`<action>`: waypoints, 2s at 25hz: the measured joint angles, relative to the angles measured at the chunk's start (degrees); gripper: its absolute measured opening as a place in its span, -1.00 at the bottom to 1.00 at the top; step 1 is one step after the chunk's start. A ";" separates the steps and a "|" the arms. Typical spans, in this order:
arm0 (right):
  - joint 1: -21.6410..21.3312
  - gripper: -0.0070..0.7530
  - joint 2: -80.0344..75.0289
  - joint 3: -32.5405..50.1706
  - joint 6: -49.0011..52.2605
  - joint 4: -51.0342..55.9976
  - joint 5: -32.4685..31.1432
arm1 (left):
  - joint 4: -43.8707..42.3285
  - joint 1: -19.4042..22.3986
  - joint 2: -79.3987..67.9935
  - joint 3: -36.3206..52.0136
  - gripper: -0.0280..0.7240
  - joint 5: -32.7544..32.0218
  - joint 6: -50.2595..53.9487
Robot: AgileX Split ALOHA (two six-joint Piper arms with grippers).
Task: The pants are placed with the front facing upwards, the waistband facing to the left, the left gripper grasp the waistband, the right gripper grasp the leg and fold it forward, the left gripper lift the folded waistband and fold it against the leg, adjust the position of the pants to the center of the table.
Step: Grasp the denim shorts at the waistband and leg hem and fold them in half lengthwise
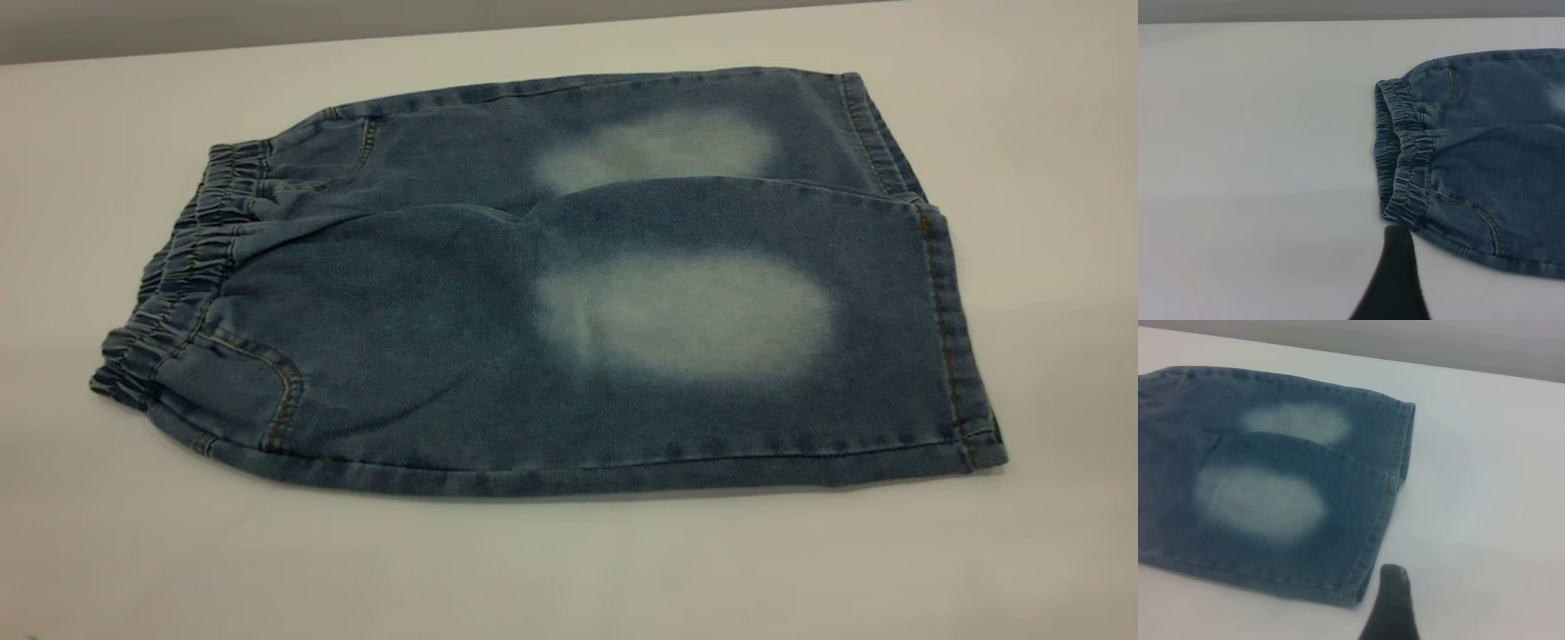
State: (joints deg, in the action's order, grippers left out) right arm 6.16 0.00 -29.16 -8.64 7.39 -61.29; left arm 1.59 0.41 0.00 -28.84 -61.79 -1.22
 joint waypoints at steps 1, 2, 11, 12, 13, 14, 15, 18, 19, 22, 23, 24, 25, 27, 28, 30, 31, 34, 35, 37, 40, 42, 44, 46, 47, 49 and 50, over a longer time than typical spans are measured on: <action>0.00 0.37 0.00 0.00 0.00 0.00 0.00 | 0.00 0.00 0.00 0.00 0.57 0.00 0.00; 0.00 0.37 0.00 0.00 0.00 0.00 0.00 | 0.00 0.00 0.00 0.00 0.57 0.00 0.00; 0.00 0.37 0.00 0.00 0.00 0.00 0.00 | 0.00 0.00 0.00 0.00 0.57 0.00 0.06; 0.00 0.37 0.00 0.00 0.00 0.00 0.00 | 0.00 0.00 0.00 0.00 0.57 0.00 0.06; 0.00 0.37 0.00 0.00 0.00 0.00 0.00 | 0.00 0.00 0.00 0.00 0.57 0.00 0.06; 0.00 0.37 0.00 0.00 0.00 0.00 0.00 | 0.00 0.00 0.00 0.00 0.57 0.00 0.06; 0.00 0.37 0.00 0.00 0.00 0.00 0.00 | 0.00 0.00 0.00 0.00 0.57 0.00 0.06; 0.00 0.37 0.00 0.00 0.00 0.00 0.00 | 0.00 0.00 0.00 0.00 0.57 0.00 0.06; 0.00 0.37 0.00 0.00 0.00 0.00 0.00 | 0.00 0.00 0.00 0.00 0.57 0.00 0.06; 0.00 0.37 0.00 0.00 0.00 0.00 0.00 | 0.00 0.00 0.00 0.00 0.57 0.00 0.06; 0.00 0.37 0.00 0.00 0.00 0.00 0.00 | 0.00 0.00 0.00 0.00 0.57 0.00 0.06; 0.00 0.37 0.00 0.00 0.00 0.00 0.00 | 0.00 0.00 0.00 0.00 0.57 0.00 0.06; 0.00 0.37 0.00 0.00 0.00 0.00 0.00 | 0.00 0.00 0.00 0.00 0.57 0.00 0.06; 0.00 0.37 0.00 0.00 0.00 0.00 0.00 | 0.00 0.00 0.00 0.00 0.57 0.00 0.06; 0.00 0.37 0.00 0.00 0.00 0.00 0.00 | 0.00 0.00 0.00 0.00 0.57 0.00 0.06; 0.00 0.37 0.00 0.00 0.00 0.00 0.00 | 0.00 0.00 0.00 0.00 0.57 0.00 0.06; 0.00 0.37 0.00 0.00 0.00 0.00 0.00 | 0.00 0.00 0.00 0.00 0.57 0.00 0.06; 0.00 0.37 0.00 0.00 0.00 0.00 0.00 | 0.00 0.00 0.00 0.00 0.57 0.00 0.06; 0.00 0.37 0.00 0.00 0.00 0.00 0.00 | 0.00 0.00 0.00 0.00 0.57 0.00 0.06; 0.00 0.37 0.00 0.00 0.00 0.12 0.00 | 0.00 0.00 0.00 0.00 0.57 0.00 0.06; 0.00 0.37 0.00 0.00 0.00 0.12 0.00 | 0.00 0.00 0.00 0.00 0.57 0.00 0.01; 0.00 0.37 0.00 0.00 0.00 0.19 0.00 | 0.00 0.00 0.00 0.00 0.57 0.00 0.01; 0.13 0.37 0.00 0.00 0.00 0.19 0.00 | 0.00 0.00 0.00 0.00 0.57 0.00 0.01; 0.13 0.37 0.00 0.00 0.00 0.19 0.00 | 0.00 0.00 0.00 0.00 0.57 0.00 0.01; 0.13 0.37 0.00 0.00 0.26 0.27 0.05 | 0.00 0.00 0.00 0.00 0.57 0.00 0.08; 0.13 0.37 0.00 0.00 2.73 0.98 0.24 | 0.00 0.00 -0.08 -0.06 0.57 0.00 1.22; 0.13 0.37 0.00 0.00 3.83 1.17 0.47 | -0.05 0.00 -0.29 -0.49 0.57 0.08 2.76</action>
State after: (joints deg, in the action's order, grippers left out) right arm 6.28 0.00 -29.16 -4.81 8.56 -60.82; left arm 1.53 0.41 -0.29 -29.33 -61.71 1.54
